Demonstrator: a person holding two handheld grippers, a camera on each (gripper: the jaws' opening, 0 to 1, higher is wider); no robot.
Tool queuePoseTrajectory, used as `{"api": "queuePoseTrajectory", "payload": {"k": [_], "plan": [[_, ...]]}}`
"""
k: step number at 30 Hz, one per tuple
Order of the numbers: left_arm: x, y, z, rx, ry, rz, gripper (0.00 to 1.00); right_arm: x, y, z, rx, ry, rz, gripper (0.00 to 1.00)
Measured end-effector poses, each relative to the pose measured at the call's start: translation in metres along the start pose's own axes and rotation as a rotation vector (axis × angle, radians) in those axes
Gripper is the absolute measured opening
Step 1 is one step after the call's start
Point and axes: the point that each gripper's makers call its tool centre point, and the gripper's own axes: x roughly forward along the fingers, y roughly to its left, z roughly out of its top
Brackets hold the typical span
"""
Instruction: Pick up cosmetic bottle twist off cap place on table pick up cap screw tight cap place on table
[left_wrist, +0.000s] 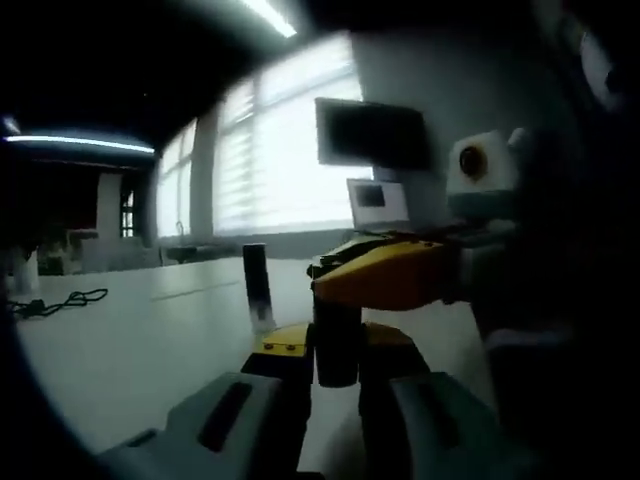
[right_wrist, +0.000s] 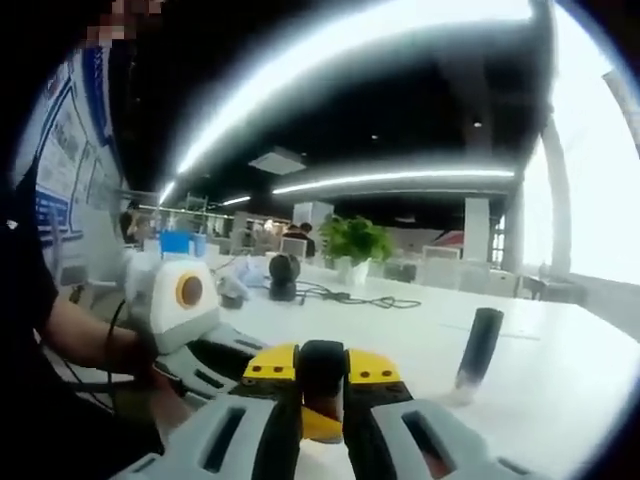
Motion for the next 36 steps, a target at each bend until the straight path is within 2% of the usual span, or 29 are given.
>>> {"api": "queuePoseTrajectory", "payload": {"k": [1,6,8,19,23,25,28,34,36], "plan": [[0.001,0.001,0.003,0.012,-0.009,0.019,0.07,0.000,-0.001,0.004,-0.002,-0.026,-0.024,0.09],[0.004,0.006,0.003,0.009,-0.019,0.054,0.09,0.002,-0.009,0.003,0.072,-0.033,-0.078,0.09],[0.005,0.009,0.003,-0.014,-0.022,0.059,0.09,0.003,-0.011,0.003,0.078,-0.036,-0.088,0.09],[0.006,0.011,0.003,0.048,-0.038,0.072,0.09,0.004,-0.011,0.004,0.103,-0.044,-0.114,0.09],[0.006,0.011,0.005,0.029,-0.049,0.069,0.09,0.002,-0.010,0.006,0.084,-0.051,-0.120,0.09],[0.005,0.010,0.004,-0.026,-0.028,0.068,0.08,0.002,-0.010,0.005,0.097,-0.050,-0.117,0.09],[0.005,0.010,0.002,0.009,-0.007,0.086,0.07,0.001,-0.011,0.003,0.117,-0.045,-0.121,0.10],[0.005,0.013,-0.002,0.050,0.018,0.117,0.06,0.003,-0.017,0.003,0.246,-0.067,-0.121,0.14],[0.005,0.015,-0.003,0.050,0.023,0.125,0.06,0.003,-0.021,0.005,0.260,-0.069,-0.125,0.15]]}}
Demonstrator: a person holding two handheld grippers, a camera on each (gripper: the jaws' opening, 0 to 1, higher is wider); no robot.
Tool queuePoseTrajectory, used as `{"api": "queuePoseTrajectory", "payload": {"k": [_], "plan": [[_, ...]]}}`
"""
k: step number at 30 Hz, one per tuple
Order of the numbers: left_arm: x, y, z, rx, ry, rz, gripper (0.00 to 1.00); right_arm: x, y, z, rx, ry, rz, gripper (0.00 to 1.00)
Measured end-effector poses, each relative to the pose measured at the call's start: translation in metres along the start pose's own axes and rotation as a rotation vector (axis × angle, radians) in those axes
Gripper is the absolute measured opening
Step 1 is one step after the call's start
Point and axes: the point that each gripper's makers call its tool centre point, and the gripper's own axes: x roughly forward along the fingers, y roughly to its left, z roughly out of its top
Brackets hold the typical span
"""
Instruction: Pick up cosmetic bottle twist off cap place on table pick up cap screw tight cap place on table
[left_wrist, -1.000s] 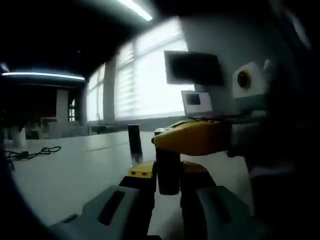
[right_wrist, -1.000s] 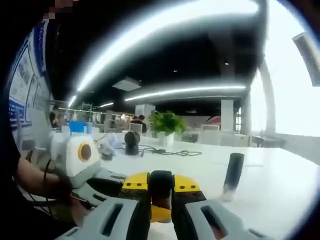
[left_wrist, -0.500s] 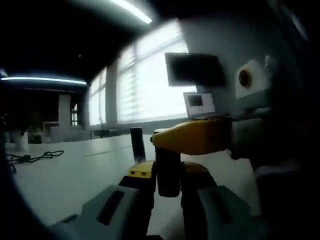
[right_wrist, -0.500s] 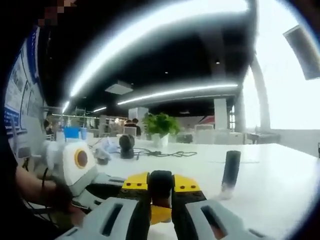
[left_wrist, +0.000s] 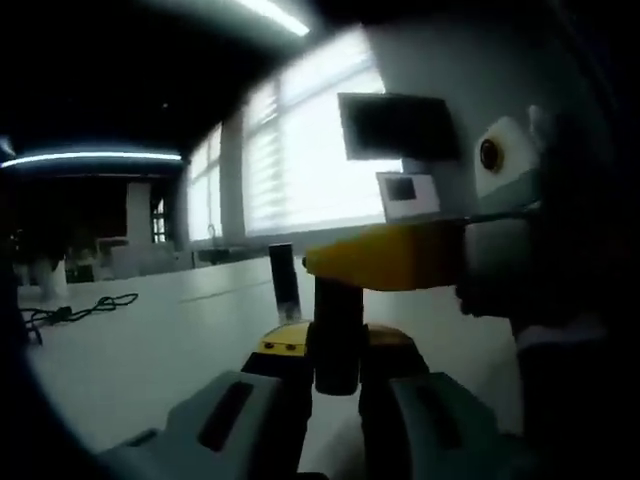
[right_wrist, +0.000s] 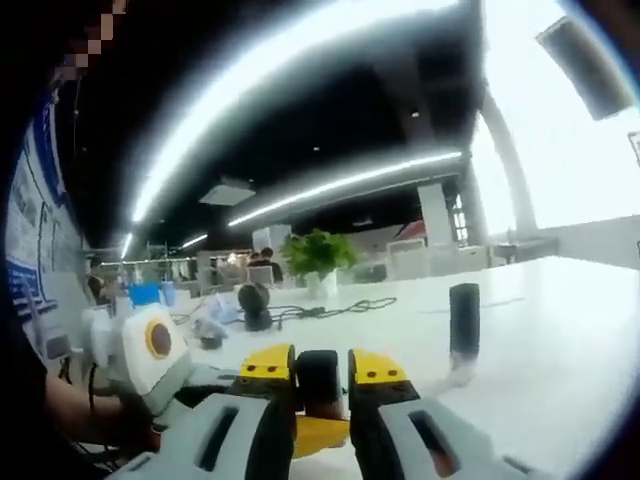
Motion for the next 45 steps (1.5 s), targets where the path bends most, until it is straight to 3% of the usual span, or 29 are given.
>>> {"api": "queuePoseTrajectory", "payload": {"k": [7,24,32,45], "plan": [[0.000,0.002,-0.003,-0.010,0.010,0.003,0.06,0.008,0.003,0.005,-0.028,0.013,-0.027,0.14],[-0.002,0.005,-0.004,-0.001,0.021,0.024,0.05,0.020,0.005,-0.012,-0.086,0.084,-0.079,0.12],[-0.004,0.002,-0.001,0.001,0.021,0.008,0.02,0.014,0.006,-0.011,-0.081,0.071,-0.044,0.08],[-0.012,-0.003,0.007,-0.033,-0.017,-0.059,0.02,0.010,0.017,-0.004,-0.118,0.081,0.110,0.08]]}}
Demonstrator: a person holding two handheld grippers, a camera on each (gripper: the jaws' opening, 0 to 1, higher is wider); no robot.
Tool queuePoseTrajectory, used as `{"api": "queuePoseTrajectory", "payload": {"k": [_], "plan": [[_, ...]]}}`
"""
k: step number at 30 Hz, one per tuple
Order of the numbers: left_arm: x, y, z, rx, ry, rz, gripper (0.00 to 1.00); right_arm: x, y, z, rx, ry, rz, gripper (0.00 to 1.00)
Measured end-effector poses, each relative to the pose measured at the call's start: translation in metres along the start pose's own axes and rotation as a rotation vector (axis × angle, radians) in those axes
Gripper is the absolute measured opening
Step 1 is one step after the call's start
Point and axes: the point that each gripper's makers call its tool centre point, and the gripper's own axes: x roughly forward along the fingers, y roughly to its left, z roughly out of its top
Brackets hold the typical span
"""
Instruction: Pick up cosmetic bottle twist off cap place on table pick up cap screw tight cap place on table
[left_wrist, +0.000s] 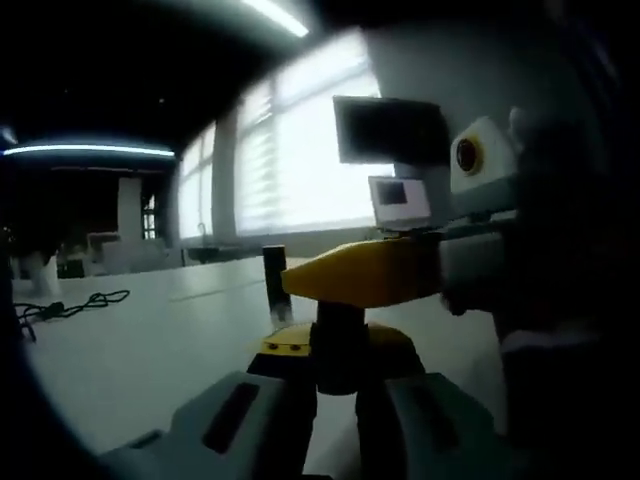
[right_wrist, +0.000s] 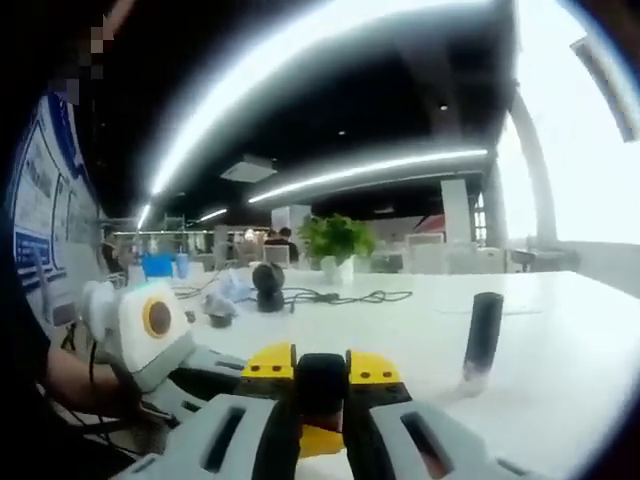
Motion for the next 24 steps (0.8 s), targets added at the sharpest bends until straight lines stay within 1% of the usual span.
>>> {"api": "queuePoseTrajectory", "payload": {"k": [4,5,8,9,13,15,20,21,22,23,24], "plan": [[-0.003,-0.002,0.002,-0.013,-0.010,-0.025,0.02,-0.001,0.006,0.001,-0.025,0.003,0.036,0.08],[-0.004,-0.002,0.002,-0.029,-0.011,-0.039,0.02,-0.001,0.008,0.001,-0.028,0.001,0.046,0.08],[-0.006,-0.005,0.004,-0.021,-0.022,-0.062,0.02,-0.003,0.011,0.003,-0.031,-0.004,0.073,0.08],[-0.006,-0.006,0.004,-0.033,-0.022,-0.075,0.02,-0.003,0.012,0.003,-0.031,-0.004,0.078,0.08],[-0.008,-0.010,0.004,-0.037,-0.025,-0.102,0.02,-0.006,0.016,0.003,-0.043,-0.004,0.120,0.08],[-0.008,-0.012,0.004,-0.041,-0.023,-0.118,0.02,-0.007,0.015,0.003,-0.042,-0.001,0.143,0.08],[-0.011,-0.019,0.012,-0.051,-0.021,-0.170,0.02,-0.014,0.023,0.009,-0.038,-0.015,0.231,0.08],[-0.012,-0.020,0.014,-0.050,-0.020,-0.188,0.02,-0.016,0.026,0.011,-0.038,-0.019,0.261,0.08],[-0.013,-0.028,0.015,-0.094,-0.014,-0.227,0.02,-0.017,0.027,0.014,-0.031,-0.030,0.293,0.08],[-0.013,-0.029,0.020,-0.100,-0.024,-0.246,0.02,-0.021,0.027,0.018,-0.011,-0.031,0.324,0.08],[-0.013,-0.027,0.021,-0.081,-0.023,-0.233,0.02,-0.021,0.024,0.019,-0.011,-0.030,0.313,0.08]]}}
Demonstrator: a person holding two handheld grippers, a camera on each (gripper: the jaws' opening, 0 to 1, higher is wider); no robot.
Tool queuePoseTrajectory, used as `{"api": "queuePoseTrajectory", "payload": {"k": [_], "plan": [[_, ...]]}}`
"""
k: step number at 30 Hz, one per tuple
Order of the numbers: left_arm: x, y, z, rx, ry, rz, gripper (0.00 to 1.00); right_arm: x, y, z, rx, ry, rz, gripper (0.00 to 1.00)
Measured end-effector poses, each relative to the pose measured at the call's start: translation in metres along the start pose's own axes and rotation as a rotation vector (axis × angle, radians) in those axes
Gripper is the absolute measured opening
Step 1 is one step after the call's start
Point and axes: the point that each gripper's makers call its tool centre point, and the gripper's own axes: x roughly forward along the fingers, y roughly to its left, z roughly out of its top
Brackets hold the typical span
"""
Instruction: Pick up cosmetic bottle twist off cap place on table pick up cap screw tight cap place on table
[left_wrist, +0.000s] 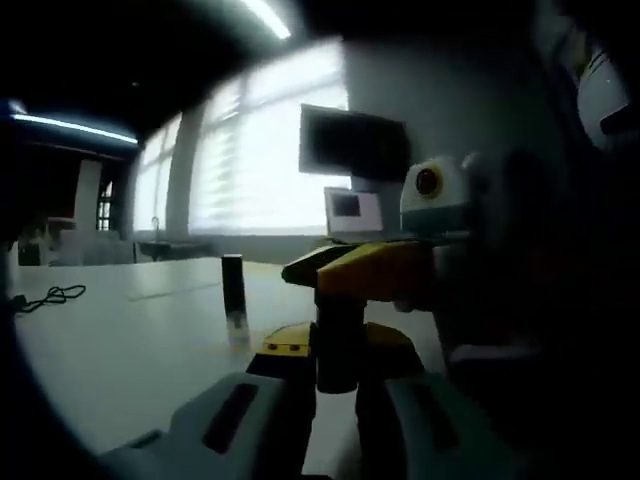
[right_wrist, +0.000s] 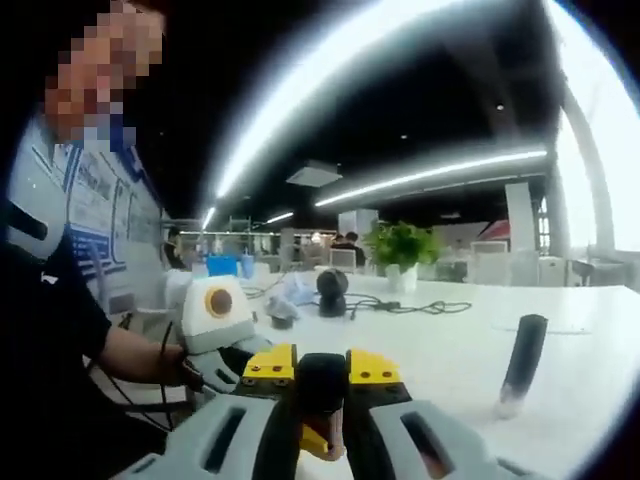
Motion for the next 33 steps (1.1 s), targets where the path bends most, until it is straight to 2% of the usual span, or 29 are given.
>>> {"api": "queuePoseTrajectory", "payload": {"k": [3,4,14,18,23,28,30,33], "plan": [[0.001,-0.001,0.003,0.009,-0.005,-0.015,0.03,-0.001,0.004,0.003,-0.012,-0.001,0.025,0.08],[0.001,-0.003,0.003,-0.015,-0.007,-0.038,0.03,-0.001,0.005,0.003,-0.009,0.000,0.032,0.08],[0.000,0.000,-0.004,-0.004,-0.029,-0.057,0.04,0.002,0.009,-0.005,-0.018,0.008,0.046,0.10],[0.002,0.003,-0.007,0.002,-0.038,-0.032,0.05,0.004,0.005,-0.008,-0.031,0.011,0.036,0.11],[0.003,0.006,-0.006,-0.006,-0.058,0.000,0.06,0.007,0.001,-0.007,-0.018,-0.020,0.005,0.14],[0.007,0.003,-0.014,0.018,-0.028,0.013,0.06,0.008,0.003,-0.009,-0.029,-0.017,0.007,0.20],[0.008,0.006,-0.013,0.028,-0.030,0.048,0.06,0.008,-0.001,-0.009,-0.050,-0.012,-0.036,0.20],[0.008,0.015,-0.013,0.059,-0.028,0.126,0.06,0.007,-0.015,-0.011,0.001,0.000,-0.132,0.19]]}}
